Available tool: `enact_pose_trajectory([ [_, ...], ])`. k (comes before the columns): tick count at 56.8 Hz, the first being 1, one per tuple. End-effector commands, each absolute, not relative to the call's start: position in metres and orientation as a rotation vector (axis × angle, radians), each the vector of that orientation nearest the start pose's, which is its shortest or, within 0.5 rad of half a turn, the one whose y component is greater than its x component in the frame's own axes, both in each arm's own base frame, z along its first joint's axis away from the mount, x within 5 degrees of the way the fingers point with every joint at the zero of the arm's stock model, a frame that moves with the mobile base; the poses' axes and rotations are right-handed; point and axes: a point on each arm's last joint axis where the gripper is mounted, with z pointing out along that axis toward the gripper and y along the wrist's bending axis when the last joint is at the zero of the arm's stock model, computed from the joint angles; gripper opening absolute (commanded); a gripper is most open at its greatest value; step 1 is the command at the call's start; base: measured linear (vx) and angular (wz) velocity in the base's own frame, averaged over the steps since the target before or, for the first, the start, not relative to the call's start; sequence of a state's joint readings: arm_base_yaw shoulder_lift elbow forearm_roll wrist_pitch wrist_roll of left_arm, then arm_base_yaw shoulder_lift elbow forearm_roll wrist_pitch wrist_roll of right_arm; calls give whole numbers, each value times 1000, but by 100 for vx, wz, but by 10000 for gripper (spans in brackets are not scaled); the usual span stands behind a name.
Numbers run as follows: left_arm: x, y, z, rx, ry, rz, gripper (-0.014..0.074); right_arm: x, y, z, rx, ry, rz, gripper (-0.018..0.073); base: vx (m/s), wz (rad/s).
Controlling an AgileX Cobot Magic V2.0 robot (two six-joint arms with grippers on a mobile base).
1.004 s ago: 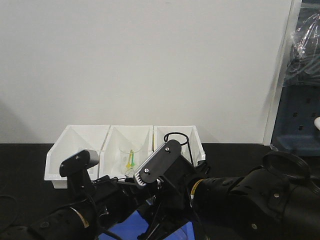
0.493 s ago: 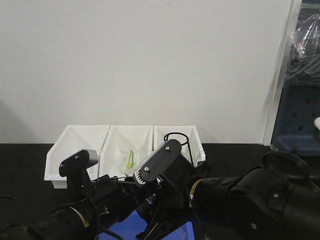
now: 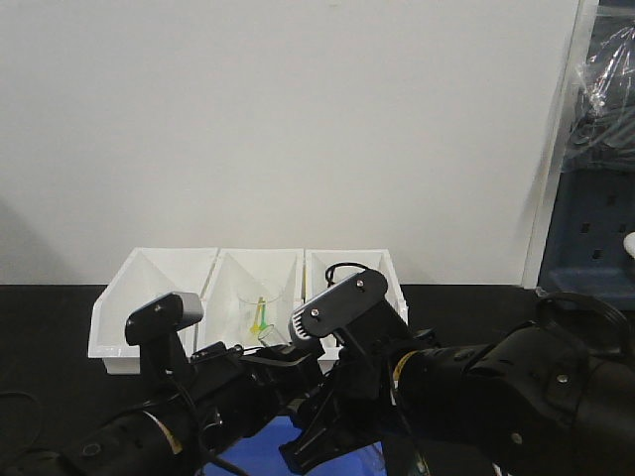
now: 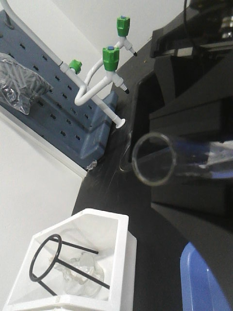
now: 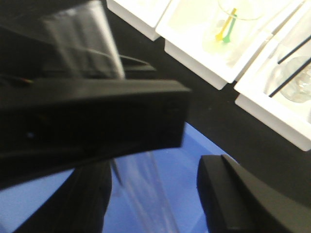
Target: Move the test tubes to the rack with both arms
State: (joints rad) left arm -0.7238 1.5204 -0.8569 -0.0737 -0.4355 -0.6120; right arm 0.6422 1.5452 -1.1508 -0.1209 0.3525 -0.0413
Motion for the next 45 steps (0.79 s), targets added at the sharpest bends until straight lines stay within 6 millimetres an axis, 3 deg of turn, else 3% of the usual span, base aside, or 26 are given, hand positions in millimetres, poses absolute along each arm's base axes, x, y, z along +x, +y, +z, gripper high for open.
enact_pose_trajectory([
  [1, 252, -220, 310, 13, 1645, -1070, -6, 281, 204, 325, -824, 1928, 231, 456, 0, 0],
  [24, 250, -222, 310, -8, 1647, -1105, -6, 281, 204, 326, -825, 1922, 231, 448, 0, 0],
  [45, 249, -223, 311, 13, 1641, -1107, -6, 281, 204, 326, -830, 1923, 228, 344, 0, 0],
])
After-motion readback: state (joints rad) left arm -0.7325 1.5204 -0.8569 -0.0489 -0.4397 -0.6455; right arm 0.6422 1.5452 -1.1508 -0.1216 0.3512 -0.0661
